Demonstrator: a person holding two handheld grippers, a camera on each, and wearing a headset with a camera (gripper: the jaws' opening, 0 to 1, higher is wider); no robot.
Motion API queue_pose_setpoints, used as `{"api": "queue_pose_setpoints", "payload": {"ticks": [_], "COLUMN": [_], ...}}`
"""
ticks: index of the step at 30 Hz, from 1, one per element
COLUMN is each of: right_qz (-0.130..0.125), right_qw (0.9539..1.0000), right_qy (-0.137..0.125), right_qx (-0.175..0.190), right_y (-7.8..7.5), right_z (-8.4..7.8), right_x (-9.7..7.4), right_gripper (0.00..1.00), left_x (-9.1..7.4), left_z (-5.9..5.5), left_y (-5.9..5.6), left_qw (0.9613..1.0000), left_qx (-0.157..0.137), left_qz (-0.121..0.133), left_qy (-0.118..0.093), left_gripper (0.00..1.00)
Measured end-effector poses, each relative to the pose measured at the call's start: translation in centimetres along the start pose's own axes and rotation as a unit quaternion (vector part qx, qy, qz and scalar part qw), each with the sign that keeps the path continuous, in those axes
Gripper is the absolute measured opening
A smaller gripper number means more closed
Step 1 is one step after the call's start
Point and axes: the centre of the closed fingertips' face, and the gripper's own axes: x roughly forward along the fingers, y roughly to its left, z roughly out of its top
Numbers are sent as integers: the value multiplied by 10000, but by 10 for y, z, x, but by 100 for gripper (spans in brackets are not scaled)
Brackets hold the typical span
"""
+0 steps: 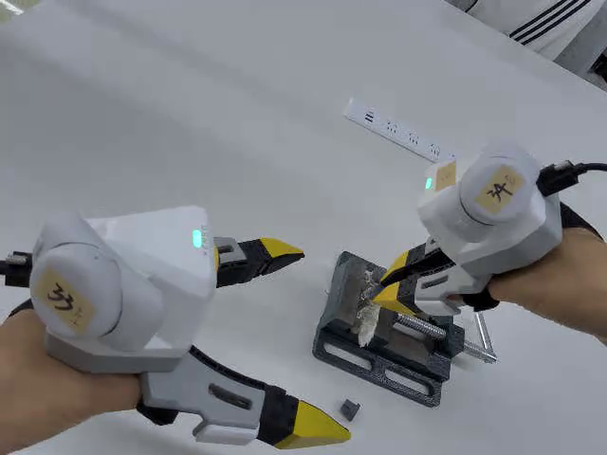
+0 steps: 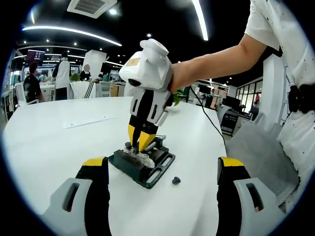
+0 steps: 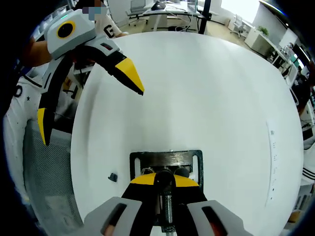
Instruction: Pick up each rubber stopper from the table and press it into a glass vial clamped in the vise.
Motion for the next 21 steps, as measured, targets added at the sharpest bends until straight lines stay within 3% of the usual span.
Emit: {"api": "queue_pose_setpoints", "payload": {"ticks": [9, 15, 21], "right_qz": [42, -22, -44], "right_qw": [9997, 9993, 9988], "right_qy": [-158, -317, -430], "right_qx": [166, 205, 209], "right_y": [1, 0, -2], "right_z": [1, 3, 5], "right_x": [-2, -12, -16], "right_gripper": [10, 10, 4], "left_x": [-2, -2, -2], "left_z": [-1, -2, -2], "left_y": [2, 3, 2], "left_qw": [10000, 10000, 10000], "left_qx": [-9, -19, -23], "left_qz": [26, 26, 22], "left_qy": [22, 37, 24], "left_gripper": [90, 90, 89]}}
